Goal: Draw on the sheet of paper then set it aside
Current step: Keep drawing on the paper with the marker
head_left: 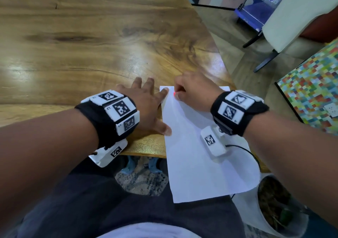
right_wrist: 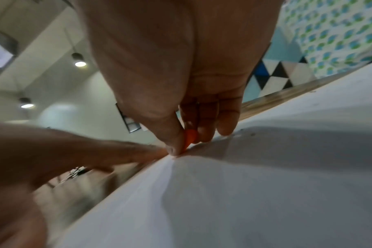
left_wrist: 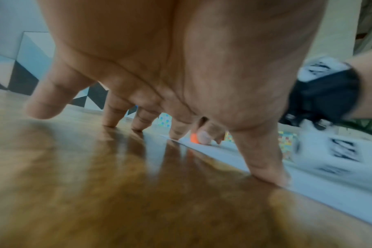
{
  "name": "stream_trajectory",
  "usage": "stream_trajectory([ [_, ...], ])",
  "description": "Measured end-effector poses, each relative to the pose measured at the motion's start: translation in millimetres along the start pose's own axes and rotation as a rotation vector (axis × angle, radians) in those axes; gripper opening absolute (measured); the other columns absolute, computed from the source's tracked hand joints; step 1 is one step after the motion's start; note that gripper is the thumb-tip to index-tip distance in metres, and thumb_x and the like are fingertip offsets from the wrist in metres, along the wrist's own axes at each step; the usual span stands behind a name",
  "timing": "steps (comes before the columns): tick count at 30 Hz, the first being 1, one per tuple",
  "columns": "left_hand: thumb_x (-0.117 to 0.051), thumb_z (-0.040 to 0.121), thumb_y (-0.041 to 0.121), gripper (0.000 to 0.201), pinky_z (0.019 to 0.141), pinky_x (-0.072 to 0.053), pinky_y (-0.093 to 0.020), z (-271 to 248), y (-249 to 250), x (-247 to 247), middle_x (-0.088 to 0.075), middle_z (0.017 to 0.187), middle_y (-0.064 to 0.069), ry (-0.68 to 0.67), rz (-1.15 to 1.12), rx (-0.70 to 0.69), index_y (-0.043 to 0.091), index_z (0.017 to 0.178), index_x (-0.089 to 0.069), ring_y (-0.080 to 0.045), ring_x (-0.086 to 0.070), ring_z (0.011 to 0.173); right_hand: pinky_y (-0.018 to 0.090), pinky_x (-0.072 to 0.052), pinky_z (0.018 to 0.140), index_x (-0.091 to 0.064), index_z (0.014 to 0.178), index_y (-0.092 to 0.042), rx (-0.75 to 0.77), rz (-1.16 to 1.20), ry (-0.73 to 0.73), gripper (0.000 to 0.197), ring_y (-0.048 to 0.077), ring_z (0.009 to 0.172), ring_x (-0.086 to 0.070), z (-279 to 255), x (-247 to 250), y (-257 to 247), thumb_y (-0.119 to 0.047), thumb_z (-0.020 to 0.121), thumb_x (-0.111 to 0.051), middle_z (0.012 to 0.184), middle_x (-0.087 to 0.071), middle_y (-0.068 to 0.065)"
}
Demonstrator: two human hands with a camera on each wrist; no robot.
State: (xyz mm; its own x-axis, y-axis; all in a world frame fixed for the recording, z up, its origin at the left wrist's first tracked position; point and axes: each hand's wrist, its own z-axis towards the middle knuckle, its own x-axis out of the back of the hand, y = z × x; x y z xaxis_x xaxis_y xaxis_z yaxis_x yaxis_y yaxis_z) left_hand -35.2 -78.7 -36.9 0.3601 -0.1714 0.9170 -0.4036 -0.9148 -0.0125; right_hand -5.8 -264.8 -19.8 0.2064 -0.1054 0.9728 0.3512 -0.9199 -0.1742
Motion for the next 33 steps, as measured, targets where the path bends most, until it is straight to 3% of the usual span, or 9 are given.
stream_trajectory([
  [8,-0.058,0.056,0.097,0.137,0.111,-0.028,-0.072,2,5,5,0.016,0.169,-0.012,-0.067,-0.010,0.005,0.037,0.159,0.011,-0.043,0.003,0.154,0.039,-0.045,0.068,-0.044,0.086,-0.028,0.166,-0.092,-0.137,0.011,0.023,0.080,-0.052,-71,-9,-29,-0.029,0.096,-0.050,0.093,-0.046,-0.002],
  [14,-0.061,0.058,0.095,0.137,0.111,-0.027,-0.073,1,8,9,0.018,0.168,-0.013,-0.105,-0.013,0.010,0.035,0.159,0.011,-0.045,0.005,0.154,0.042,-0.050,0.078,-0.049,0.090,-0.020,-0.072,-0.040,0.026,0.008,0.026,0.089,-0.055,-23,-7,-5,-0.025,0.096,-0.050,0.100,-0.053,0.004],
  [18,-0.061,0.059,0.094,0.137,0.111,-0.027,-0.073,0,8,10,0.019,0.168,-0.011,-0.103,-0.021,0.017,0.036,0.159,0.012,-0.043,0.007,0.154,0.036,-0.047,0.085,-0.058,0.101,-0.019,-0.177,0.049,0.021,0.011,0.023,0.099,-0.055,-2,-5,12,-0.025,0.094,-0.054,0.107,-0.057,0.004],
  [21,-0.059,0.057,0.096,0.136,0.112,-0.027,-0.072,0,5,5,0.020,0.168,-0.008,-0.077,-0.036,0.021,0.039,0.158,0.012,-0.041,0.008,0.155,0.027,-0.041,0.081,-0.063,0.102,-0.022,-0.172,0.250,0.015,0.011,0.013,0.094,-0.055,-25,3,6,-0.026,0.095,-0.055,0.104,-0.060,-0.002],
  [23,-0.056,0.057,0.098,0.134,0.113,-0.026,-0.071,-2,4,0,0.019,0.169,-0.007,-0.050,-0.042,0.023,0.041,0.158,0.012,-0.039,0.007,0.155,0.030,-0.047,0.073,-0.063,0.098,-0.017,-0.177,0.582,-0.041,0.008,0.011,0.079,-0.060,-54,4,-11,-0.021,0.097,-0.057,0.093,-0.066,0.001],
  [25,-0.054,0.060,0.097,0.130,0.113,-0.026,-0.069,-3,5,-2,0.017,0.169,-0.006,-0.016,-0.043,0.020,0.041,0.158,0.010,-0.038,0.004,0.156,0.035,-0.051,0.067,-0.058,0.101,-0.007,-0.199,1.060,-0.246,0.009,0.021,0.080,-0.065,-84,-1,-30,-0.015,0.099,-0.055,0.095,-0.069,0.015],
  [28,-0.055,0.064,0.094,0.126,0.113,-0.027,-0.068,-3,6,-1,0.015,0.170,-0.006,-0.001,-0.036,0.027,0.041,0.158,0.009,-0.037,0.003,0.156,0.043,-0.053,0.080,-0.053,0.109,-0.007,-0.244,1.420,-0.505,0.011,0.034,0.097,-0.066,-104,-15,-33,-0.014,0.103,-0.049,0.111,-0.067,0.021],
  [30,-0.057,0.059,0.096,0.130,0.113,-0.027,-0.068,-2,6,0,0.015,0.169,-0.006,-0.021,-0.034,0.023,0.041,0.158,0.010,-0.038,0.004,0.155,0.044,-0.055,0.084,-0.052,0.110,-0.009,-0.343,1.621,-0.400,0.010,0.038,0.102,-0.066,-98,-20,-19,-0.014,0.103,-0.046,0.117,-0.066,0.024],
  [33,-0.056,0.055,0.098,0.135,0.114,-0.026,-0.068,-2,3,1,0.017,0.169,-0.005,-0.036,-0.041,0.012,0.041,0.157,0.011,-0.038,0.006,0.155,0.044,-0.055,0.088,-0.053,0.110,-0.009,-0.527,1.765,0.100,0.012,0.038,0.107,-0.067,-86,-12,9,-0.011,0.102,-0.045,0.126,-0.062,0.025],
])
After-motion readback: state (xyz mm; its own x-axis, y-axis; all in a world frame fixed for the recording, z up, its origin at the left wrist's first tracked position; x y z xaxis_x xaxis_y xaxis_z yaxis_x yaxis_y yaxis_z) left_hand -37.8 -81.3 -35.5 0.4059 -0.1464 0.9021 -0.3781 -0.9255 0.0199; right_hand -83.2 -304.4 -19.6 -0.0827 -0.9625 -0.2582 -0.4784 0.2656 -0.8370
